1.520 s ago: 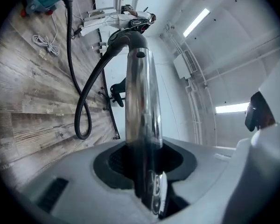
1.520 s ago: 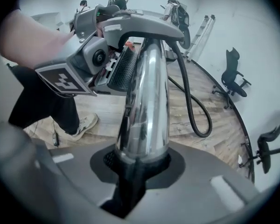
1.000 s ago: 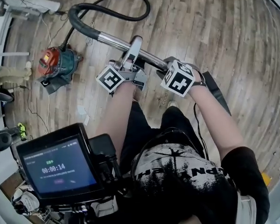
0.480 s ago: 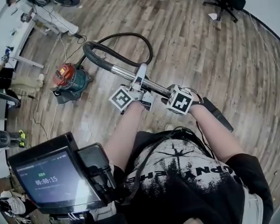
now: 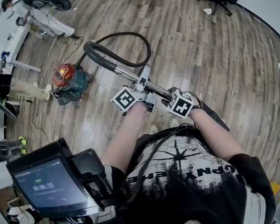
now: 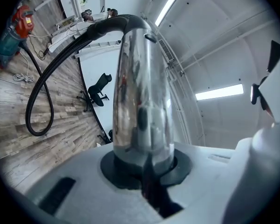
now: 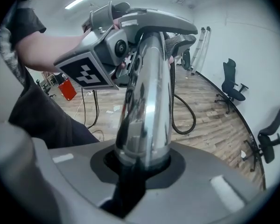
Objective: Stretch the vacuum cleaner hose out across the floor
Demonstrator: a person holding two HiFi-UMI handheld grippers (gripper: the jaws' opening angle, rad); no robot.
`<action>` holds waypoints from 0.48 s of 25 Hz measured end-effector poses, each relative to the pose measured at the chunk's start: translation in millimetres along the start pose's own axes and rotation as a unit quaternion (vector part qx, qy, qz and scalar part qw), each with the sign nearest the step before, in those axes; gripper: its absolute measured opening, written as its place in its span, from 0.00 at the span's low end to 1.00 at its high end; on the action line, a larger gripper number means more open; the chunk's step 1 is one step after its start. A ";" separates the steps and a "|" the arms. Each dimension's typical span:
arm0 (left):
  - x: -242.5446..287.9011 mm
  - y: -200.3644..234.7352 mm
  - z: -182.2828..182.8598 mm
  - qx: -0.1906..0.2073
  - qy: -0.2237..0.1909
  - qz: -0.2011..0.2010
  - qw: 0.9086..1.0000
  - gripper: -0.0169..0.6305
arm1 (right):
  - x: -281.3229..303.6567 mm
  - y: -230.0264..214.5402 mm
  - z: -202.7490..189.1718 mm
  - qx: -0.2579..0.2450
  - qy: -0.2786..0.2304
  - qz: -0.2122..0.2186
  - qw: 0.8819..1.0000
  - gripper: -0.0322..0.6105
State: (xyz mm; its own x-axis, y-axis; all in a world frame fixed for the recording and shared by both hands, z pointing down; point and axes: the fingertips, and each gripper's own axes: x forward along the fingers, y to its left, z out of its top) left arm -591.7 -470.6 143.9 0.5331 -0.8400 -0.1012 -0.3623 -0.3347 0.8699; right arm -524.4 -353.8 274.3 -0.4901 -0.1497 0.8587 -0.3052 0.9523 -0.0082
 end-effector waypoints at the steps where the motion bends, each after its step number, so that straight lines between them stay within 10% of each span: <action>1: -0.6 -0.5 -1.0 -0.005 0.003 -0.006 1.000 0.09 | 1.5 2.2 0.3 0.005 -0.001 -0.001 1.000 0.17; 12: 1.0 -1.5 -23.2 -0.033 0.043 -0.021 0.998 0.09 | -3.0 13.5 -13.0 0.051 0.007 -0.025 0.998 0.17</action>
State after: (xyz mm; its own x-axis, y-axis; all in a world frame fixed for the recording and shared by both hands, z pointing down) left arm -572.9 -461.1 153.6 0.6104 -0.7859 -0.0984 -0.2896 -0.3371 0.8958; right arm -516.5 -337.0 278.3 -0.4604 -0.1922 0.8667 -0.4108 0.9116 -0.0161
